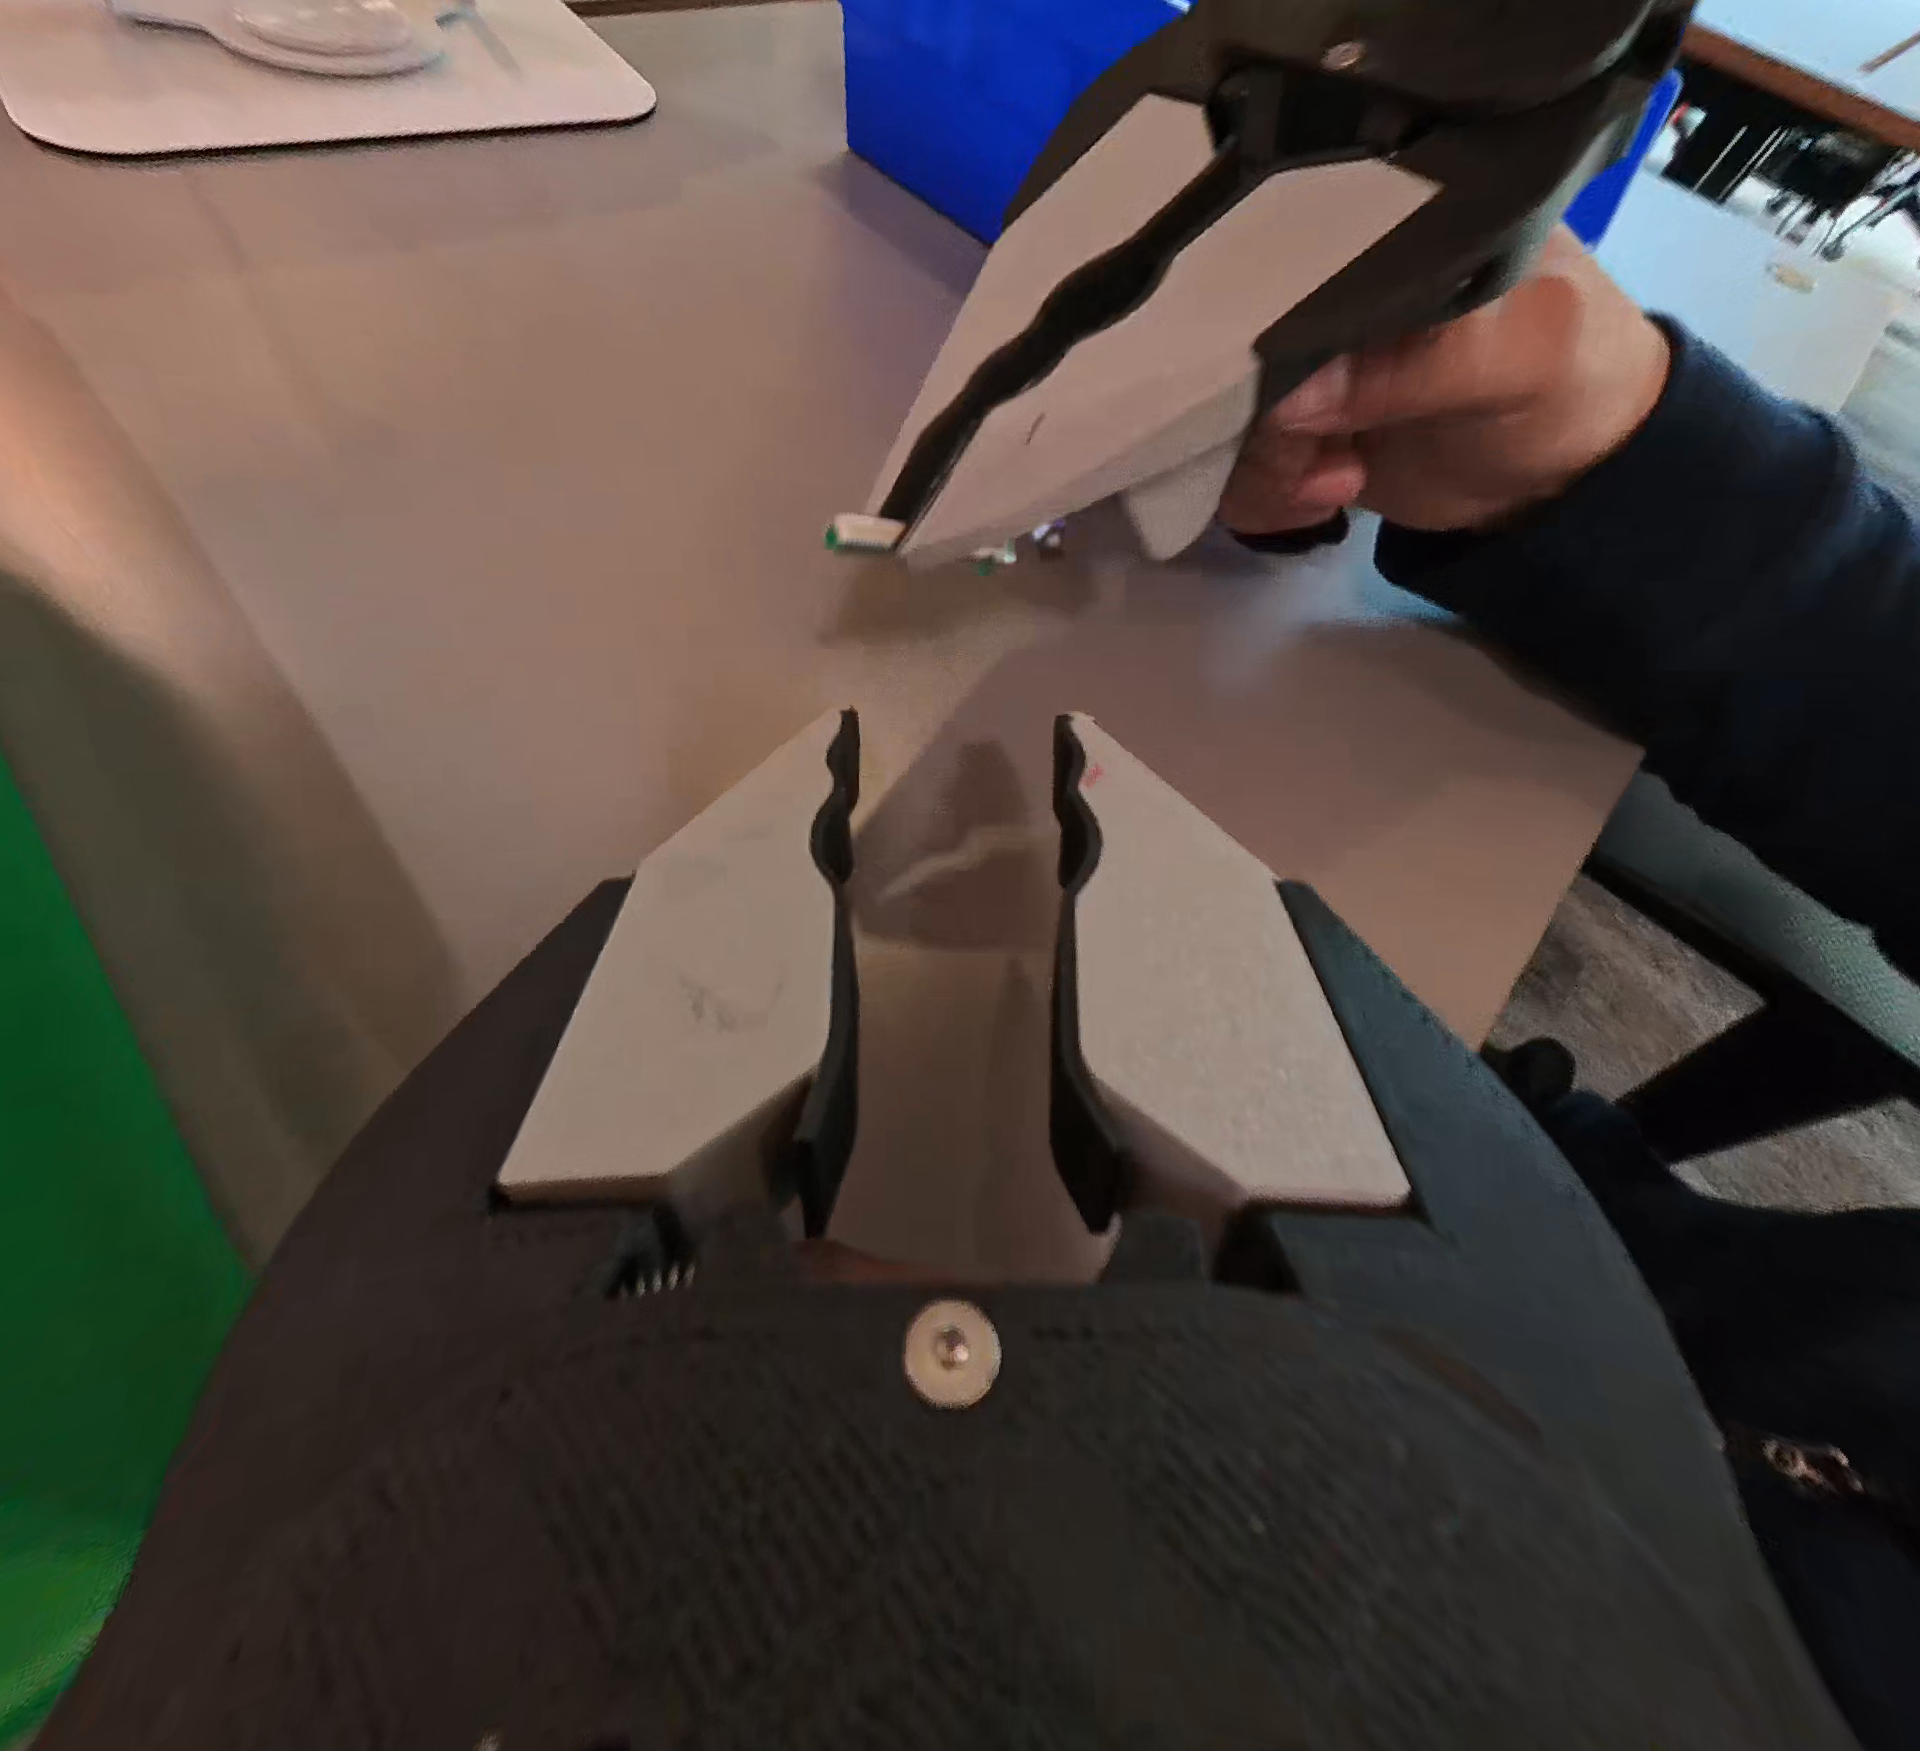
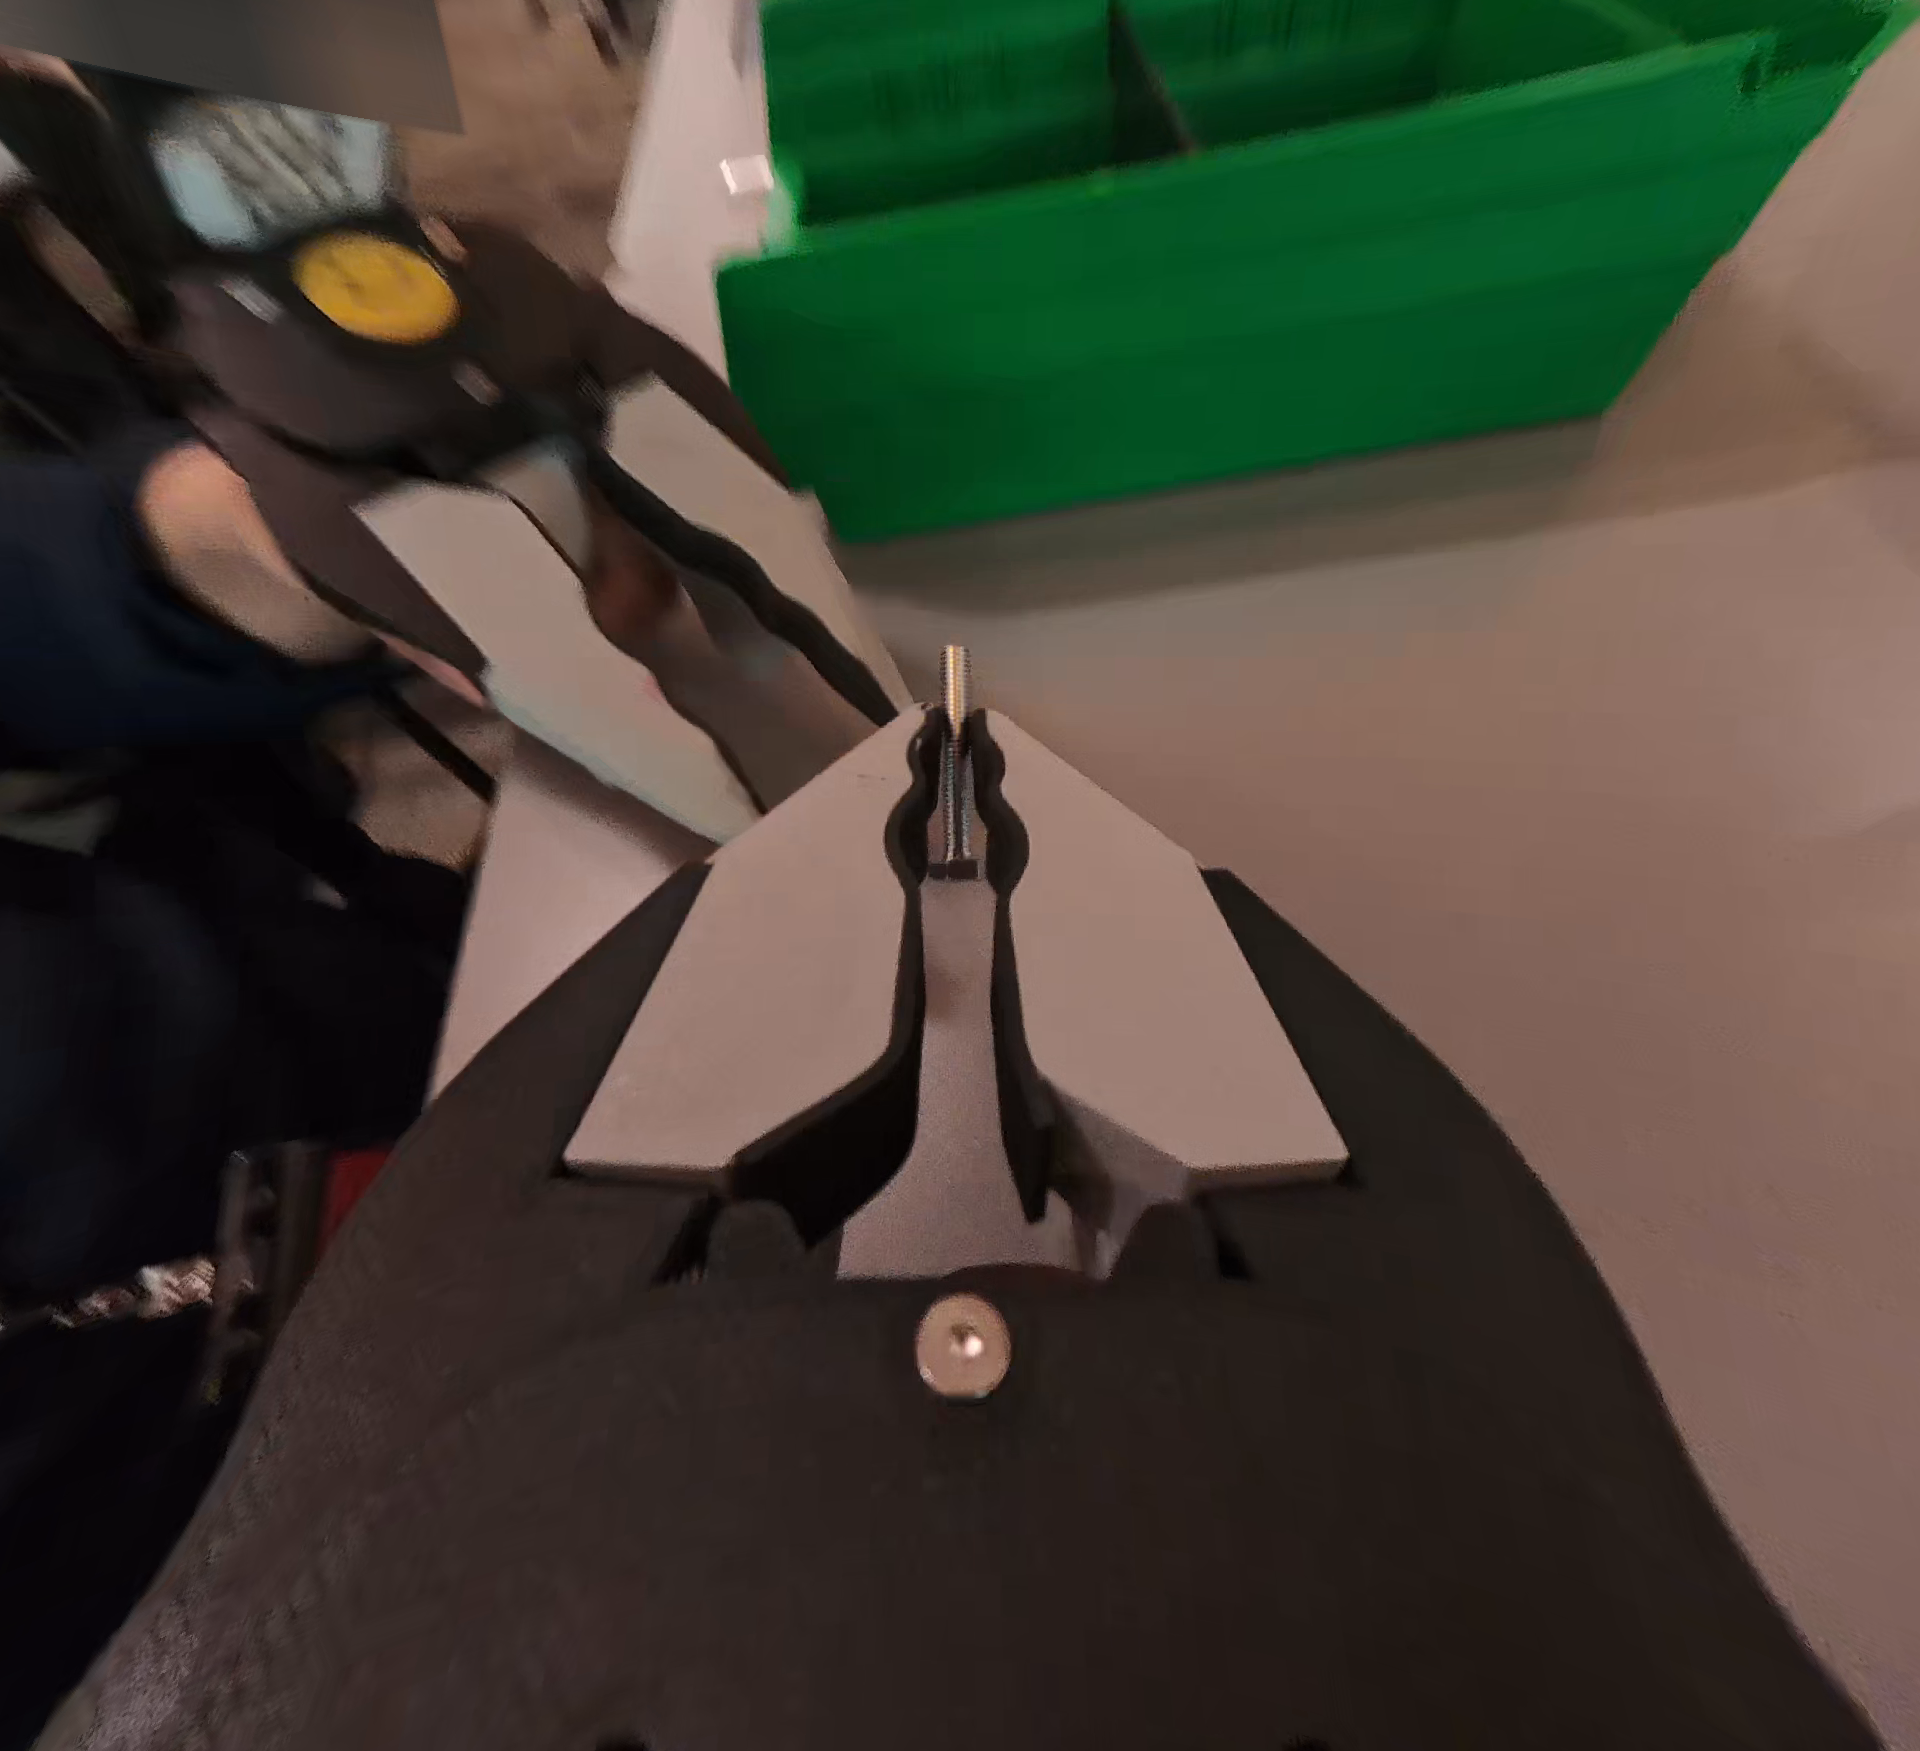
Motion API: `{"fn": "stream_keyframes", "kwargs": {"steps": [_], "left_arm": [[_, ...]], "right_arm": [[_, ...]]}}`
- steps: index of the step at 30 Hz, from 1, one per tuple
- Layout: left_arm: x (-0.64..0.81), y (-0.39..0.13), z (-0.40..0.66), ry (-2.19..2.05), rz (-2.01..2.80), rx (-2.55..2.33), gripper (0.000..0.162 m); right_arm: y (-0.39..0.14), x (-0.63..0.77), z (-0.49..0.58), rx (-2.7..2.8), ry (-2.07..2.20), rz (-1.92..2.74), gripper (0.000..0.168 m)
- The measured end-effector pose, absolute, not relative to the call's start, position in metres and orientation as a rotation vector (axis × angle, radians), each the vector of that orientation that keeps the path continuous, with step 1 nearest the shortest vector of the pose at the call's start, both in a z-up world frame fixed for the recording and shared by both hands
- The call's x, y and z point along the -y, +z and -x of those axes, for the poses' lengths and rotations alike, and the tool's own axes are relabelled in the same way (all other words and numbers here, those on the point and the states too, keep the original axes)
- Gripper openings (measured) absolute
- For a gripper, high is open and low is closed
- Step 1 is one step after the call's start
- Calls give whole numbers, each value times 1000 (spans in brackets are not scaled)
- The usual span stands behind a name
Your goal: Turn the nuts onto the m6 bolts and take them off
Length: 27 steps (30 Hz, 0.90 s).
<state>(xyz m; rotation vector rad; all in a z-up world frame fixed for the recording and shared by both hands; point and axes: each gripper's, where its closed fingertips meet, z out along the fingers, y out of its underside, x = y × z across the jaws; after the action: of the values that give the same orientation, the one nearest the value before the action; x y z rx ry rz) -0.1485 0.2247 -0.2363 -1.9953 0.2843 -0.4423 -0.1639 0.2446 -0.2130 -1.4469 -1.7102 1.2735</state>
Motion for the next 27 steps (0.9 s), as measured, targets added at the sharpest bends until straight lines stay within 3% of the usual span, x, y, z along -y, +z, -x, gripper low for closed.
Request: {"fn": "stream_keyframes", "kwargs": {"steps": [1, 6, 13, 16, 27], "left_arm": [[-228, -233, 145, -476, 1976, -282, 35], [-237, -201, 129, -676, 1753, -244, 28], [-242, -179, 125, -809, 1583, -223, 24], [-245, -176, 128, -816, 1561, -206, 9], [-241, -190, 145, -608, 1698, -314, 7]], "right_arm": [[-202, -244, 163, 1659, 1352, 1426, 2], [-163, -239, 156, 1493, 1642, 1325, 2], [-162, -233, 157, 1489, 1679, 1312, 2], [-163, -230, 159, 1504, 1677, 1308, 2], [-169, -239, 156, 1526, 1604, 1336, 2]]}}
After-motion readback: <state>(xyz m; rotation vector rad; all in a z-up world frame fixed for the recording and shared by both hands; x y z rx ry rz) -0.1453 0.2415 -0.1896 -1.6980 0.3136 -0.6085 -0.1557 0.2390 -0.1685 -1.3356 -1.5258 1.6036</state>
